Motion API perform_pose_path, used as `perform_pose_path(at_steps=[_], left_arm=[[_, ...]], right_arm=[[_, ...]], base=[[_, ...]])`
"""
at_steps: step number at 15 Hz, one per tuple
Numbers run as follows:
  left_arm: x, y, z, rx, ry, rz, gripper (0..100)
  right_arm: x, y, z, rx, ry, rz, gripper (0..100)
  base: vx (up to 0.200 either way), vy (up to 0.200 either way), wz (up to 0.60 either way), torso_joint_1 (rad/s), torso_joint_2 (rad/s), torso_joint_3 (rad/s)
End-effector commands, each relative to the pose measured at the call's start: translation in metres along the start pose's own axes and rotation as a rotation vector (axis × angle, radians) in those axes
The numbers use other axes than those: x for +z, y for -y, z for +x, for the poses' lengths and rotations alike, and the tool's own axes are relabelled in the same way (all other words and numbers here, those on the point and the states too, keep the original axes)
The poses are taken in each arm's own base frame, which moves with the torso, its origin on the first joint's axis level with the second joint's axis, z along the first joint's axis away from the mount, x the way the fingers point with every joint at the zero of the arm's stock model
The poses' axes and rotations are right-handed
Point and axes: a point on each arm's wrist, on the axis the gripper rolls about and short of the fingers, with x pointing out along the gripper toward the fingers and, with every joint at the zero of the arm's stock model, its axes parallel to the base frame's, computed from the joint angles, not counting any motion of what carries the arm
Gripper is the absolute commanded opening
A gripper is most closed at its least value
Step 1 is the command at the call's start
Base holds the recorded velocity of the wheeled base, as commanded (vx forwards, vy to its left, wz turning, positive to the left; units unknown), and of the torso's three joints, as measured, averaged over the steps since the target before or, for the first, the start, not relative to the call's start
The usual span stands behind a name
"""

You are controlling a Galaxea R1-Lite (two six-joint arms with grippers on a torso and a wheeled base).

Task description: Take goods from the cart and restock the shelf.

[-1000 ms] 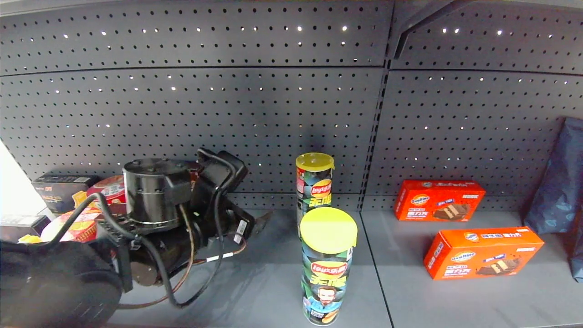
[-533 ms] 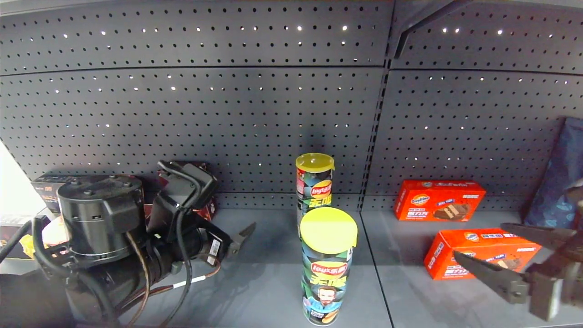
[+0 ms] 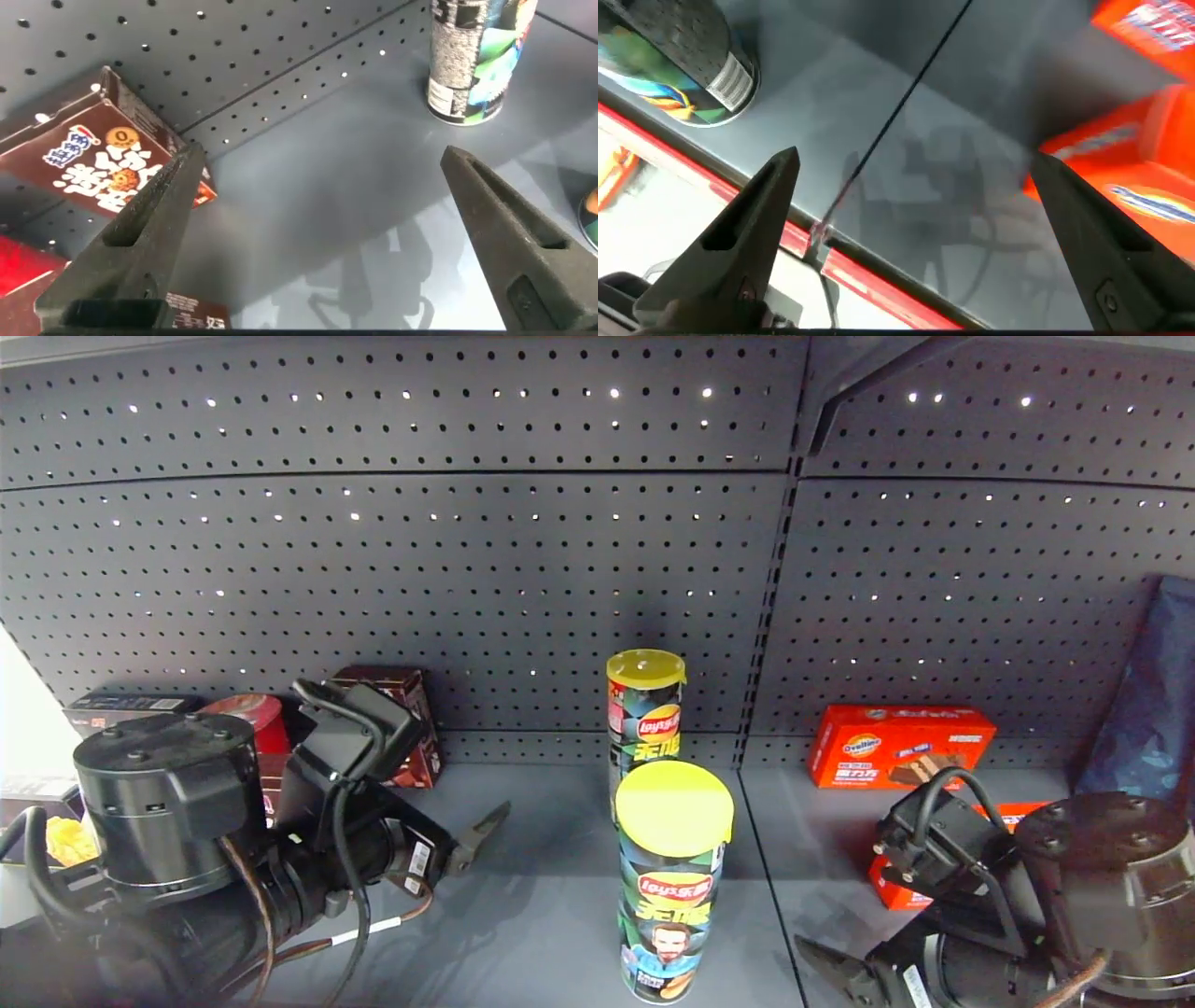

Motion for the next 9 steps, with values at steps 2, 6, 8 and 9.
perform_pose_path(at_steps=[2, 6, 8, 9], left_arm=[[-0.004, 0.002, 0.006, -0.007, -0.023, 0.005, 100], [-0.007, 0.005, 0.011, -0.020, -0.039, 0.013, 100], [-0.008, 0.005, 0.013, -0.022, -0.045, 0.016, 100], [-0.008, 0.005, 0.014, -0.022, -0.045, 0.016, 100]], right_arm=[[-0.002, -0.006, 0.017, 0.016, -0.034, -0.025, 100], [0.003, -0.012, 0.032, 0.025, -0.028, -0.033, 100], [0.008, -0.016, 0.037, 0.033, -0.023, -0.035, 100], [0.010, -0.017, 0.038, 0.036, -0.019, -0.036, 100]], base=[[0.000, 0.000, 0.00, 0.000, 0.00, 0.000], [0.000, 0.000, 0.00, 0.000, 0.00, 0.000], [0.000, 0.000, 0.00, 0.000, 0.00, 0.000], [0.000, 0.000, 0.00, 0.000, 0.00, 0.000]])
